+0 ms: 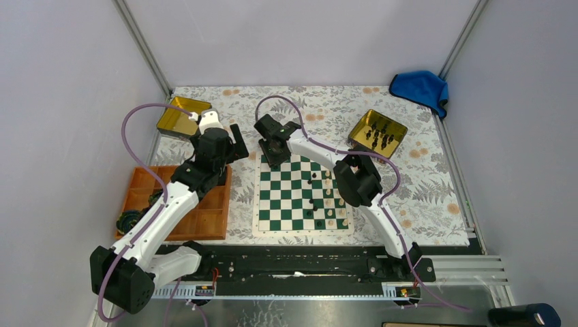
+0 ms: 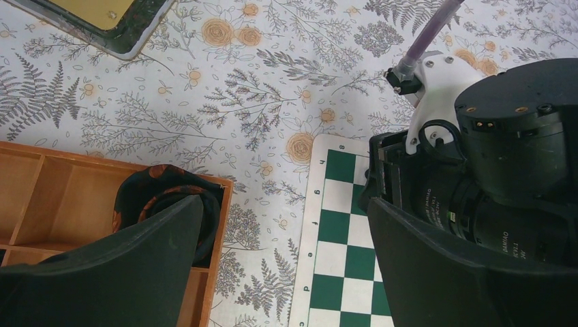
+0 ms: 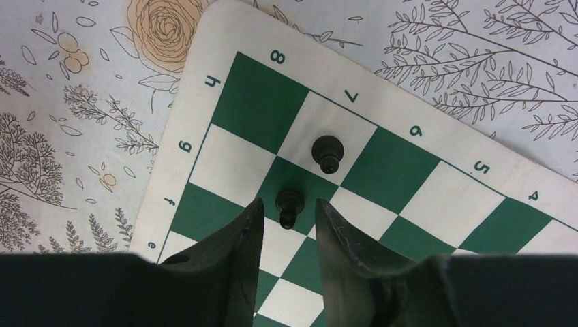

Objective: Set up the chess pieces on the board
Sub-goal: Move the chess piece to the chessboard.

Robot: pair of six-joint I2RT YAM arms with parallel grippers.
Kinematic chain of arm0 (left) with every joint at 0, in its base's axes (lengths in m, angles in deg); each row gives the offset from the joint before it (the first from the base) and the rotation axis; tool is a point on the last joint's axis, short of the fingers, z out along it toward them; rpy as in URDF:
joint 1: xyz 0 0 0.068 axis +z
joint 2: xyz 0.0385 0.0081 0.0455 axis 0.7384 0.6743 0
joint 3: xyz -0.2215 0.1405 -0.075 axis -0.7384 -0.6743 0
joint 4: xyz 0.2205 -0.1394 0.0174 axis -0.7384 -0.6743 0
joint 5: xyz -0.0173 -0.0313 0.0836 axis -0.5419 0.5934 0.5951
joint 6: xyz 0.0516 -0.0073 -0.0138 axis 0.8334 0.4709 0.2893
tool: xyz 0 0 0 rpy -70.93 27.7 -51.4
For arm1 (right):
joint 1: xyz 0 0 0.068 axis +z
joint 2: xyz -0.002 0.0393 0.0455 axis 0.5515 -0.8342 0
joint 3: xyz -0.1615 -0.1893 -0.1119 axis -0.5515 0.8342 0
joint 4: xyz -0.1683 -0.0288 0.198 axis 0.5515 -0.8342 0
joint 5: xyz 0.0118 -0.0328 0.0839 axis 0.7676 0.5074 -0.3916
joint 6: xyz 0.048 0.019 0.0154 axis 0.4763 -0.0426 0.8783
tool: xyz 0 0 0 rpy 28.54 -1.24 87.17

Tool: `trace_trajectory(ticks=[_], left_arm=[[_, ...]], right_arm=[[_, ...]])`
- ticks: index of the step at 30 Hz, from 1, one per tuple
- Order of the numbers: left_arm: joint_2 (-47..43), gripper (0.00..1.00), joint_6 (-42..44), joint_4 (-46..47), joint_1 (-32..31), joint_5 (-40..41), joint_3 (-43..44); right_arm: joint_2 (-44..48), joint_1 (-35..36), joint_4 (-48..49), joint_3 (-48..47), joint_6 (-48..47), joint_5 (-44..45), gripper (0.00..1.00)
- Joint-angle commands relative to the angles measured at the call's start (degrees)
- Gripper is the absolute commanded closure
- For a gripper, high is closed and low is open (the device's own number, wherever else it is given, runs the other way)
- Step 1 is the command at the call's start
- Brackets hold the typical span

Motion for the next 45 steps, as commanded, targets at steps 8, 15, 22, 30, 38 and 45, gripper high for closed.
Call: trace_trajectory(ticks=[8,15,22,30,38,45], left_arm=[[0.49,0.01,0.35,0.63,0.33,1.19,1.51],[0.8,0.01,0.55,-0.03,0.33,1.99,2.73],[1.53,0.01,0.79,-0.41,0.33,2.44,3.58],[3.72,0.01,0.58,-0.33,0.33,1.46,4.1],[5.85,0.01,0.79,-0.34,0.33,0.63,4.98],[6.57,0.01,0.71,-0.34,0.31,0.49,4.81]], right_arm=[[4.8,0.76,0.45,0.47,-1.72,0.41,0.58],[13.85,0.47,2.72,8.14,-2.17,5.07,0.57],[23.05,-1.73,5.68,19.79,-0.26,8.72,0.56],[30.0,-5.55,9.04,32.78,2.68,9.31,0.56],[30.93,-7.29,11.5,38.01,4.16,7.88,0.57],[29.53,-7.75,12.48,38.97,4.5,6.9,0.57]])
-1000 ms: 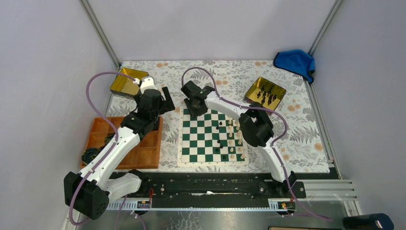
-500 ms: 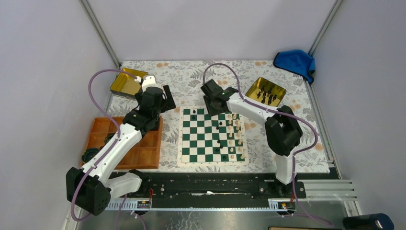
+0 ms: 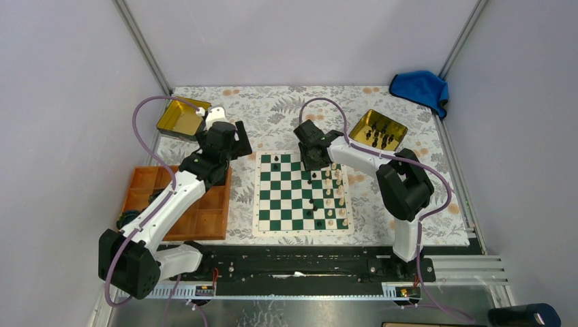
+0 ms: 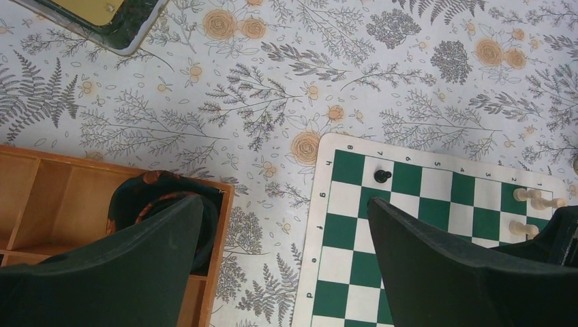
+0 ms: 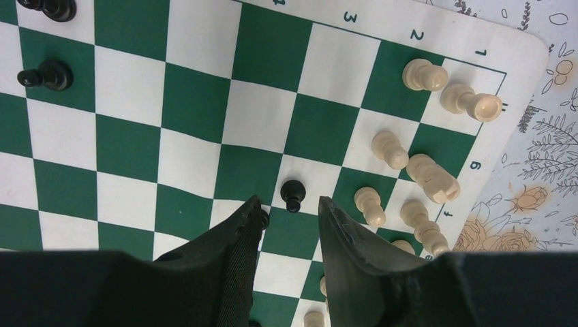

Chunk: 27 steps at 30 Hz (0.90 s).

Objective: Set up the chess pieces on the board
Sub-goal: Move the chess piece to the chessboard.

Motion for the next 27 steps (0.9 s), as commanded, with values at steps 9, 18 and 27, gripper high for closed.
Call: trace_trajectory(ticks=[9,18,27], left_arm=[[1.1,0.01,0.55,0.75,0.33,-0.73,1.42],[1.72,0.01,0.38,1.05,0.32,-1.09,1.16],[1.68,0.01,0.33,1.13,0.32,-1.26,0.92]], right_arm=[[1.18,-1.51,2.9,1.42,1.42,-1.88,0.59],[-0.09,-1.6,3.09,1.73,1.63,-3.03,0.62],[-0.45,-1.62,2.93,2.21,1.89,-3.46,0.63]])
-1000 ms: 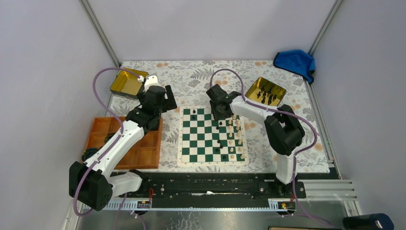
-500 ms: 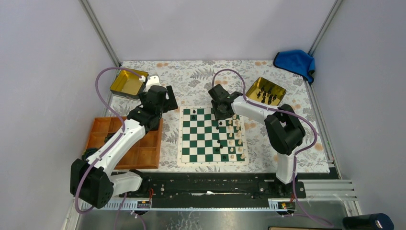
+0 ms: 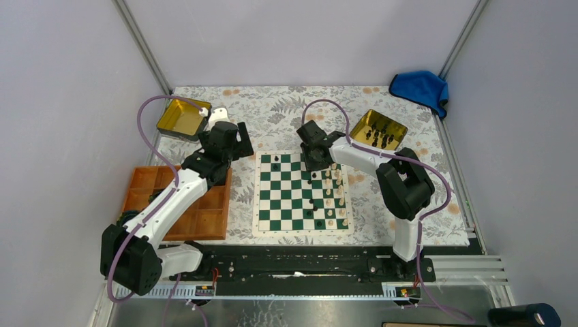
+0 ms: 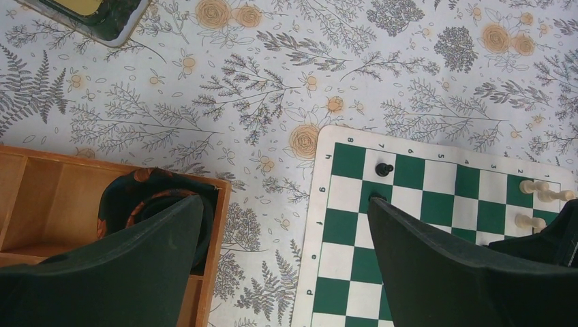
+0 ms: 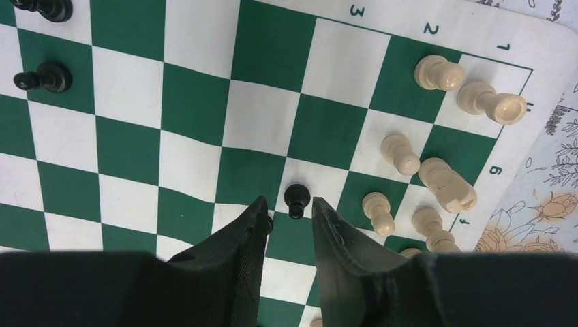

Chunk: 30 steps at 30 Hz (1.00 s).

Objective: Set up the chess pieces on the board
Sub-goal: Move the chess piece to the chessboard.

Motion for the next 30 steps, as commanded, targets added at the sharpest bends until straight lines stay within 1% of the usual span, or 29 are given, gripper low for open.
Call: trace_trajectory(ticks=[1,9,13,17,22,25,30], left_arm=[[-0.02,0.01,0.24,1.13,0.33,-0.19,0.89],[0.1,0.01,0.13,1.36,0.33,-0.46,0.63],[0.28,0.01,0.05,1.44,0.32,-0.61,0.71],[0.55,0.01,0.13,1.49,0.33,-0.63,0.88],[0.77,0.01,0.22,1.54,0.33,-0.55,1.28],[0.6,0.01,0.46,1.52,0.33,-0.27,1.54],[-0.85,0.01,0.99,1.17,0.37,1.08,1.68]], right_arm=[[-0.31,-0.38,0.61,0.59,0.8,-0.46,0.63],[-0.38,-0.44,0.97,1.75,1.02,-0.61,0.65],[-0.66,-0.44,1.02,1.79,0.96,-0.67,0.69],[-0.94,-0.43,0.98,1.55,0.71,-0.61,0.75],[-1.19,-0.53,0.33,0.49,0.13,-0.45,0.89],[-1.23,-0.53,-0.28,-0.82,-0.48,-0.19,0.94],[-1.94,-0.49,-2.34,-5.11,-2.27,-0.01,0.99]])
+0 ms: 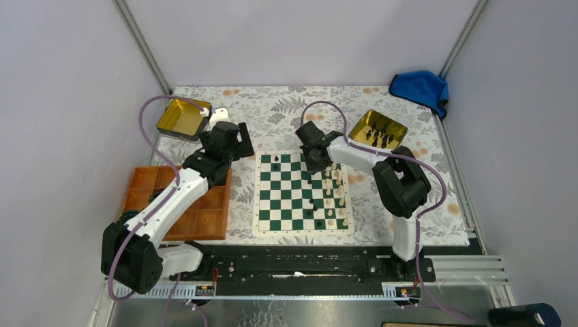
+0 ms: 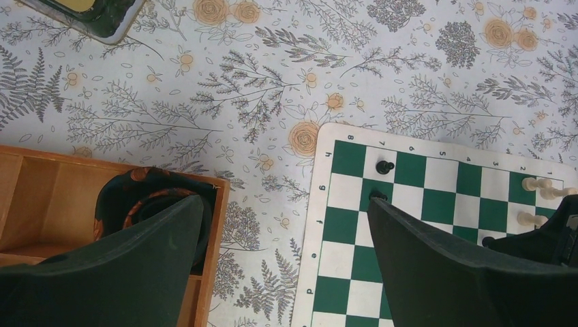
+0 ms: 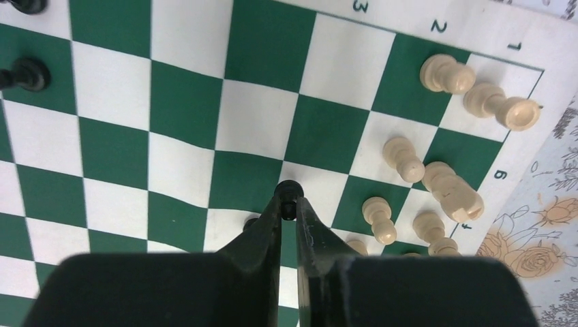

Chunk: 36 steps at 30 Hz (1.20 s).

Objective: Set up the chess pieces on the board
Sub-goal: Move the chess piece to the chessboard.

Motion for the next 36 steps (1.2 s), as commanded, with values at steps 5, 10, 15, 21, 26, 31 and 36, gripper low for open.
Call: trace_trajectory(ticks=[5,10,15,21,26,31,36], left_arm=[[-4.16,0.01,1.8,0.72,0.33,3.29,1.23],[-6.84,0.01,2.29,0.44,0.57,4.76,0.1],[-9.57,0.01,2.06,-0.3,1.02,5.14,-1.22],[-12.94,0.01,1.61,-0.94,1.39,4.85,-2.82],[-14.52,0.01,1.44,-1.01,1.56,4.66,-3.47],[-15.65,0.01,1.64,-1.22,1.73,4.85,-4.26],[-16.25,0.01,2.03,-1.44,1.88,5.19,-4.72]], right_arm=[[-1.74,-0.12,-4.11,-10.78,-3.14,-0.46,1.0],[-4.81,1.74,-6.73,-17.17,-3.68,-0.77,1.0],[-10.06,5.46,-10.72,-25.03,-3.9,-1.24,1.0],[-16.1,9.18,-15.49,-34.3,-3.82,-1.35,1.0],[-18.27,11.16,-17.36,-36.78,-3.3,-1.62,1.0],[-19.4,12.44,-17.66,-36.98,-3.03,-1.9,1.0],[-20.45,12.63,-17.18,-37.63,-3.03,-1.94,1.0]])
